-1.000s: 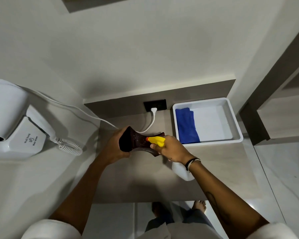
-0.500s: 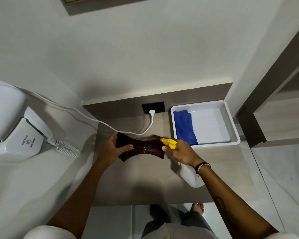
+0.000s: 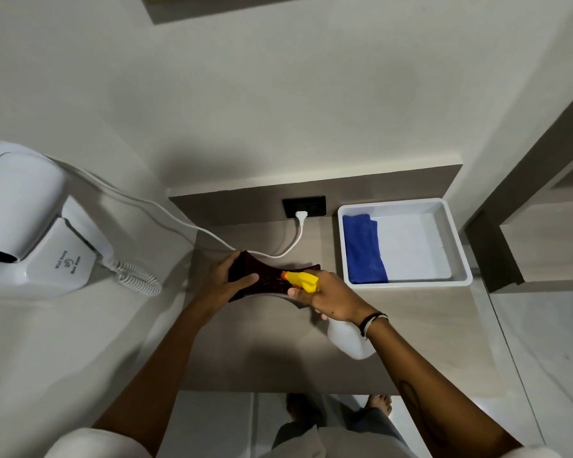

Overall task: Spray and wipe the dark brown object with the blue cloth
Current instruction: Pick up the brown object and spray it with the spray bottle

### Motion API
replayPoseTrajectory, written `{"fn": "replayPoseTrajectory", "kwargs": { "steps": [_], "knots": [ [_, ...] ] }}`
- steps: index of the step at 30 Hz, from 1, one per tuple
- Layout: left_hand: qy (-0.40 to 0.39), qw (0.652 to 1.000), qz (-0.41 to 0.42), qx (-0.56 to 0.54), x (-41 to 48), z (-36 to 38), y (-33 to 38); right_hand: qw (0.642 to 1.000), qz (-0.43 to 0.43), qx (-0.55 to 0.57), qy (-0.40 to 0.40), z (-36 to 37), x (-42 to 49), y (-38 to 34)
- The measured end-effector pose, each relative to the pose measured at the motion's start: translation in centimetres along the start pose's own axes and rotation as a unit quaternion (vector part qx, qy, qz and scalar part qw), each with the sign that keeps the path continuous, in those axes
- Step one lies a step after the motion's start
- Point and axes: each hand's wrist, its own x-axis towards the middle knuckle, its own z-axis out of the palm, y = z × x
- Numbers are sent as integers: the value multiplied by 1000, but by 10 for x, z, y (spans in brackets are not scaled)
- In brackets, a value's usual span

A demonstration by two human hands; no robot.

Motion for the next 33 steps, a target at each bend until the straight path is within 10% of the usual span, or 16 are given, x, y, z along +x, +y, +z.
{"fn": "replayPoseTrajectory", "kwargs": {
  "steps": [33],
  "knots": [
    [12, 970, 147, 193, 9, 20, 10, 980, 151, -105, 71, -19, -20, 18]
  ]
}}
